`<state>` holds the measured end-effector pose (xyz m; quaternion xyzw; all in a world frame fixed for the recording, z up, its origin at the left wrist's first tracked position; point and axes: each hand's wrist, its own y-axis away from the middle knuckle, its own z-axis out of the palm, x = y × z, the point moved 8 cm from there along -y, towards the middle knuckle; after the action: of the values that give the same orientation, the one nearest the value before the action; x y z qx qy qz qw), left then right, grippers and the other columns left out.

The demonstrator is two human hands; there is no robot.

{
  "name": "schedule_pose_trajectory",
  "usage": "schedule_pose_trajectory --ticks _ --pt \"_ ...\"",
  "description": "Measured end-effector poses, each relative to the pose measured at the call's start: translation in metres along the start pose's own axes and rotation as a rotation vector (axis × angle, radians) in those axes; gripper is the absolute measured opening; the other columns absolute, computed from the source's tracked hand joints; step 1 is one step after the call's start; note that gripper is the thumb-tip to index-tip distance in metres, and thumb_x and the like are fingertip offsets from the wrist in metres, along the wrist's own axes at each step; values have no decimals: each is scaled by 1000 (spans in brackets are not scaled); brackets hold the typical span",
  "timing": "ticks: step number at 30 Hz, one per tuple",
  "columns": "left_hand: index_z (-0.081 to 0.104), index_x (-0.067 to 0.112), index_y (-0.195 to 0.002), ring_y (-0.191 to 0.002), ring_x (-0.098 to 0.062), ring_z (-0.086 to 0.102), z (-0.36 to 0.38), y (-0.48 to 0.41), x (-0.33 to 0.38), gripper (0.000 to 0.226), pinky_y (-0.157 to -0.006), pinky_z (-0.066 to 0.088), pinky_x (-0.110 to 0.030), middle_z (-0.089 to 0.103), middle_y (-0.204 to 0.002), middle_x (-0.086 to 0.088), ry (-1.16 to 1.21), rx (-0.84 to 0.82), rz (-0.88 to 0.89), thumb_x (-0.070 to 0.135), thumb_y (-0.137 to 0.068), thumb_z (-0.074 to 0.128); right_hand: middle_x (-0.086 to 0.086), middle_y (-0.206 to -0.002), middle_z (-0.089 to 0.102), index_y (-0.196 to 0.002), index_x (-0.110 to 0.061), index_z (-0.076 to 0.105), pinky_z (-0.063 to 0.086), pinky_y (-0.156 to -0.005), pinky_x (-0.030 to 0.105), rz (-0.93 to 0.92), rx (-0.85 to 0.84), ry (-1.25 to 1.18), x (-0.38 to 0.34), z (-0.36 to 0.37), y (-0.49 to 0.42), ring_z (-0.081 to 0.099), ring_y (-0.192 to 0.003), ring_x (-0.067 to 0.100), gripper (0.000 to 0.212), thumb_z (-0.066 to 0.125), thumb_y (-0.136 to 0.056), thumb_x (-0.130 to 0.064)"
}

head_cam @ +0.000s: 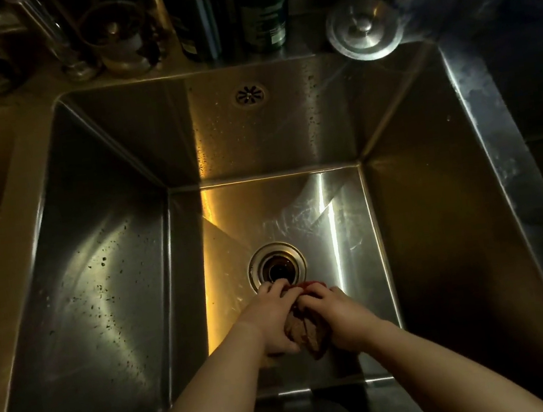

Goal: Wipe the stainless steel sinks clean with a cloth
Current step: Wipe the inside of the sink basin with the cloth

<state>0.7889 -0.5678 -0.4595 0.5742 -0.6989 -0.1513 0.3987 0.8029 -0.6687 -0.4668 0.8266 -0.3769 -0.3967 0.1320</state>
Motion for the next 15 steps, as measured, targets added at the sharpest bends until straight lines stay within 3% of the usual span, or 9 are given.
schedule_pose_trajectory --ticks 5,11,15 --pt "23 28 -143 -135 -27 23 -15 10 9 87 -106 36 -35 20 -149 -4 -62 72 -31 23 -72 74 -5 -147 25 -134 -33 37 40 -100 34 3 33 -33 -11 -14 7 36 -124 28 68 70 -75 -21" --pt "23 30 -142 -131 -25 29 -55 42 13 87 -97 41 -35 23 -147 -2 -105 164 -32 32 -71 74 -4 -146 27 -127 -32 40 43 -100 37 -69 105 -29 -39 -45 19 39 -123 26 66 74 -72 -20" --pt "14 37 -143 -135 -25 22 -76 71 15 97 -103 39 -39 17 -149 0 -112 219 -45 32 -69 76 -3 -144 28 -130 -29 39 43 -100 34 -116 192 -67 -57 -62 29 39 -124 25 75 78 -66 -26"
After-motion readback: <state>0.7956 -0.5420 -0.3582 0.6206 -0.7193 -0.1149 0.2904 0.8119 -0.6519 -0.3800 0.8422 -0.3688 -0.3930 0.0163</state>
